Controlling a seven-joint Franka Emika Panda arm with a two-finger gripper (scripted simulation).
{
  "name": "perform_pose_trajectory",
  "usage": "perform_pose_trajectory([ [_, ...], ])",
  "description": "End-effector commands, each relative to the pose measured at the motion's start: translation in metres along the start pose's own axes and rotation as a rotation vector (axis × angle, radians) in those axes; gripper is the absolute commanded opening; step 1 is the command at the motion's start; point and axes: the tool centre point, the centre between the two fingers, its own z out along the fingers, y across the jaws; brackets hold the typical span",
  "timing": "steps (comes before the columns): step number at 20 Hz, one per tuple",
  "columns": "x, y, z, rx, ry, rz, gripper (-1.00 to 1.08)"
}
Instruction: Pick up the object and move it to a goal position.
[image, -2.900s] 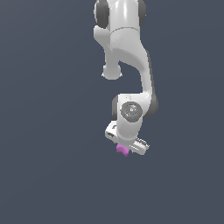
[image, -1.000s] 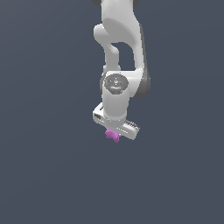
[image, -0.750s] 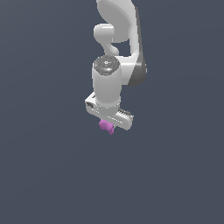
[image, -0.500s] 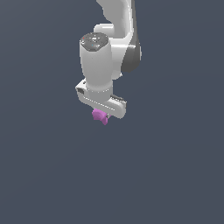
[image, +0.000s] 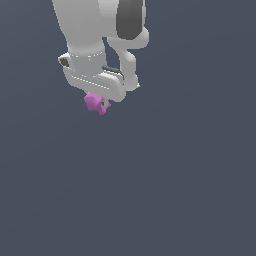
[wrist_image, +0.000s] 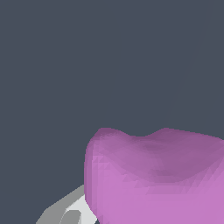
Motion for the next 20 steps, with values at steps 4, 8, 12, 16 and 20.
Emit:
perform_pose_trajectory([
  [4, -0.006, 0.038, -0.054, 0.0, 0.0, 0.0, -1.0],
  [8, -0.009, 0.061, -0.086, -0.001, 0.0, 0.0, -1.0],
  [12, -0.01, 0.077, -0.111, -0.002, 0.001, 0.0, -1.0],
  [16, -0.01, 0.088, -0.126, -0.002, 0.001, -0.001, -1.0],
  [20, -0.01, 0.092, -0.133, -0.003, 0.001, -0.001, -1.0],
])
